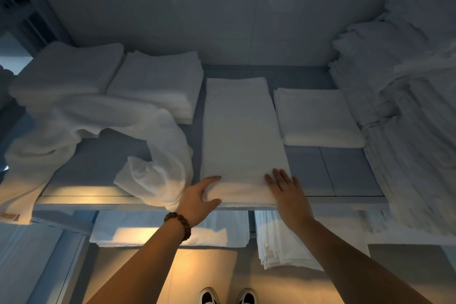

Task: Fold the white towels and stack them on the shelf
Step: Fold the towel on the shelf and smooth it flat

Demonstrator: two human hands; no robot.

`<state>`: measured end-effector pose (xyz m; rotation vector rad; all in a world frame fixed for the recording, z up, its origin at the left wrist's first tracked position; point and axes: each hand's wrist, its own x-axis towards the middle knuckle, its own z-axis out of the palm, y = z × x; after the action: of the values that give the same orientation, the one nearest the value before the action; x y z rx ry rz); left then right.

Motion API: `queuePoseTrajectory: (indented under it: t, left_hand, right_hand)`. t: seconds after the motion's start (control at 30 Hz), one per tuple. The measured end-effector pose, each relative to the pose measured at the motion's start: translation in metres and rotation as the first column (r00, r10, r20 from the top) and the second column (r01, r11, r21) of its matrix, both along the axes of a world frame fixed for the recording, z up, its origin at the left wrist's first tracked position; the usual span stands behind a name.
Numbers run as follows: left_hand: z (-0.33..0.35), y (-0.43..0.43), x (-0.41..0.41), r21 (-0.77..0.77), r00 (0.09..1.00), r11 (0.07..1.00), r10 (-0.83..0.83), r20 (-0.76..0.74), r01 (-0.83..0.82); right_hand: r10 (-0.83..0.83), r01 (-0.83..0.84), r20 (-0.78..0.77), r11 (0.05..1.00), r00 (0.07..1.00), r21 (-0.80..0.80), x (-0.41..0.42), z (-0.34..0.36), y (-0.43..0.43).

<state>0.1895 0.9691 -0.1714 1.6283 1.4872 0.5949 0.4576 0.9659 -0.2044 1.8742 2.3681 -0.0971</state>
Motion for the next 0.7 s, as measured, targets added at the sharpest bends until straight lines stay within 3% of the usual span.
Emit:
queuePoseTrajectory:
  t: [0.13,0.2,0.33,0.53,0.6,0.63,0.7]
  left_hand:
    - [-0.001,-0.012,0.002,0.038,0.999,0.999,0.022,-0.048,-0.020]
    - [-0.002,-0.014,0.005,0.071,0.990,0.997,0.037,-0.139,-0.028]
    - [-0.002,-0.015,0.010,0.309,0.890,0.950,0.106,-0.444,0.041]
    - [0.002,-0.012,0.018,0.515,0.788,0.855,0.278,-0.549,0.056]
    - [0.001,-0.011,0.018,0.419,0.818,0.908,0.244,-0.520,-0.004]
    - [0.000,-0.010,0.017,0.310,0.877,0.949,0.197,-0.439,-0.059]
    - [0.002,-0.009,0.014,0.015,0.985,0.987,0.160,-0.058,-0.160]
  right_hand:
    - [-0.001,0.001,-0.041,1.000,0.999,0.013,0.006,0.000,-0.004]
    - [-0.007,0.008,-0.056,1.000,0.998,0.020,0.009,-0.001,-0.006]
    - [-0.010,0.014,-0.121,0.999,0.993,0.031,0.009,-0.002,-0.007]
    - [-0.039,0.045,-0.163,0.999,0.986,0.030,0.003,-0.002,-0.010]
    - [-0.045,0.049,-0.158,0.999,0.986,0.023,0.003,-0.002,-0.010]
    - [-0.048,0.052,-0.157,0.998,0.986,0.021,0.004,-0.002,-0.010]
    - [-0.049,0.053,-0.158,0.998,0.986,0.017,0.004,-0.003,-0.011]
